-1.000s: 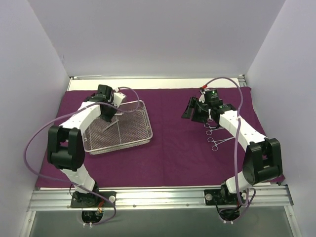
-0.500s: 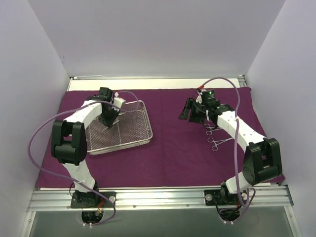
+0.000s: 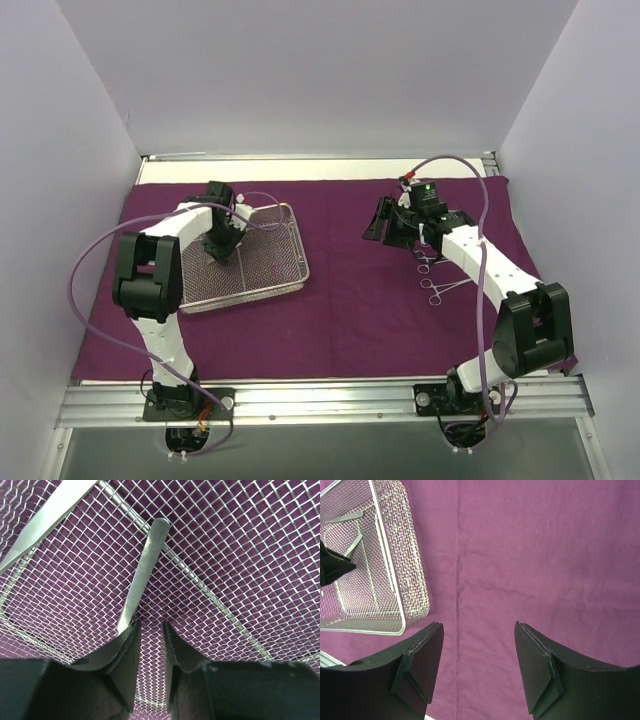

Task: Open and lay out the surgical kit
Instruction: Pick up the medical item from the container, then place the medical item in the surgical kit.

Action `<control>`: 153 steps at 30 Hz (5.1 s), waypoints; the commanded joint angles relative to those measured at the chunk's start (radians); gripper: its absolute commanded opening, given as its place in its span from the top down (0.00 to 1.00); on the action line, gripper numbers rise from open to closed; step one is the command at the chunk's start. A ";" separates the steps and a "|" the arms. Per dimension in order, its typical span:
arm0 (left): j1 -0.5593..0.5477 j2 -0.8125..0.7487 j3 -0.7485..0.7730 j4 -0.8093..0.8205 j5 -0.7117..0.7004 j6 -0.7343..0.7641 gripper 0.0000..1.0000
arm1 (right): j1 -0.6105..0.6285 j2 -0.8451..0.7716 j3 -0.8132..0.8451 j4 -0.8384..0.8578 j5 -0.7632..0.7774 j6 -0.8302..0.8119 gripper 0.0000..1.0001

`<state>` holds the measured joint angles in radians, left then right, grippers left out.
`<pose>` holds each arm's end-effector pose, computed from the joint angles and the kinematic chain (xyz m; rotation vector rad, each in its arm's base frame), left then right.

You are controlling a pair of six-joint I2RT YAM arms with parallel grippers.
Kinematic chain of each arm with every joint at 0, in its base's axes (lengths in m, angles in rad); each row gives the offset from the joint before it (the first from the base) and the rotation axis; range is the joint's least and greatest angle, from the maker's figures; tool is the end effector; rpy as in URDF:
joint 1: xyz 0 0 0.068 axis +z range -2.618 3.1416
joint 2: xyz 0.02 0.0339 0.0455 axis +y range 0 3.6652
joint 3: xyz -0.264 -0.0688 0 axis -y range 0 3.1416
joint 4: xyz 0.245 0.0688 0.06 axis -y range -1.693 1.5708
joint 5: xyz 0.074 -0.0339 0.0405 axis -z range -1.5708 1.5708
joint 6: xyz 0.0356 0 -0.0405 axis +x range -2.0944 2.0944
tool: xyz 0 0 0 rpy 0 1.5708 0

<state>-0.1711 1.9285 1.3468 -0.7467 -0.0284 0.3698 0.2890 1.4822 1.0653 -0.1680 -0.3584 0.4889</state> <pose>0.3711 -0.0631 0.1699 0.7705 2.7981 0.0761 0.3170 0.1073 0.2729 0.0066 2.2331 0.8253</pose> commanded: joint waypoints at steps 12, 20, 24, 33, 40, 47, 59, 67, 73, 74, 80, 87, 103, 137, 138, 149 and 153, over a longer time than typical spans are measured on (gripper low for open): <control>-0.024 -0.102 0.012 0.023 -0.013 -0.005 0.65 | 0.001 -0.031 0.004 -0.008 0.013 0.007 0.41; -0.007 -0.033 0.052 0.040 -0.028 0.003 0.63 | 0.001 -0.039 0.007 -0.011 0.016 0.007 0.41; 0.007 -0.008 0.054 0.062 -0.034 0.003 0.63 | 0.001 -0.043 0.015 -0.024 0.022 0.000 0.41; 0.054 0.023 0.041 0.084 -0.005 0.008 0.64 | 0.001 -0.048 0.018 -0.034 0.027 0.000 0.41; 0.068 0.020 0.043 0.057 0.059 -0.017 0.91 | 0.010 -0.046 0.033 -0.045 0.036 0.002 0.41; 0.068 -0.054 0.117 -0.069 0.195 -0.092 0.98 | 0.042 0.024 0.134 -0.122 0.084 -0.067 0.42; 0.010 -0.267 0.095 -0.212 0.981 -0.382 0.98 | 0.237 -0.029 0.364 -0.234 -0.033 -0.557 0.41; -0.131 -0.424 -0.190 0.079 1.170 -0.580 0.98 | 0.496 -0.172 0.211 -0.157 0.228 -0.900 0.39; -0.180 -0.470 -0.248 0.040 1.207 -0.529 0.98 | 0.621 -0.195 0.190 -0.249 0.223 -1.159 0.41; -0.186 -0.474 -0.258 0.044 1.216 -0.529 0.98 | 0.637 -0.186 0.193 -0.283 0.214 -1.174 0.41; -0.209 -0.510 -0.307 0.017 1.245 -0.491 0.98 | 0.713 -0.171 0.202 -0.321 0.210 -1.277 0.42; -0.266 -0.519 -0.313 0.004 1.248 -0.482 0.98 | 0.780 -0.131 0.209 -0.349 0.196 -1.343 0.44; -0.343 -0.530 -0.339 0.075 1.260 -0.534 0.98 | 0.825 -0.043 0.243 -0.373 0.160 -1.434 0.54; 0.045 -0.617 -0.026 -0.008 0.421 -0.704 0.06 | 0.196 -0.353 -0.131 -0.206 0.522 0.250 1.00; 0.045 -0.612 -0.017 -0.011 0.445 -0.677 0.06 | 0.181 -0.411 -0.154 -0.241 0.592 0.434 1.00; 0.090 -0.562 -0.109 0.093 0.653 -0.819 0.06 | -0.109 -0.402 -0.258 -0.614 0.673 0.844 1.00; 0.116 -0.513 -0.113 0.044 0.602 -0.848 0.06 | -0.188 -0.311 -0.330 -0.561 0.613 0.846 1.00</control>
<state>-0.0784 1.3869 1.2358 -0.7048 0.5739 -0.4240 0.1387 1.1202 0.7750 -0.6777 0.2443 1.2541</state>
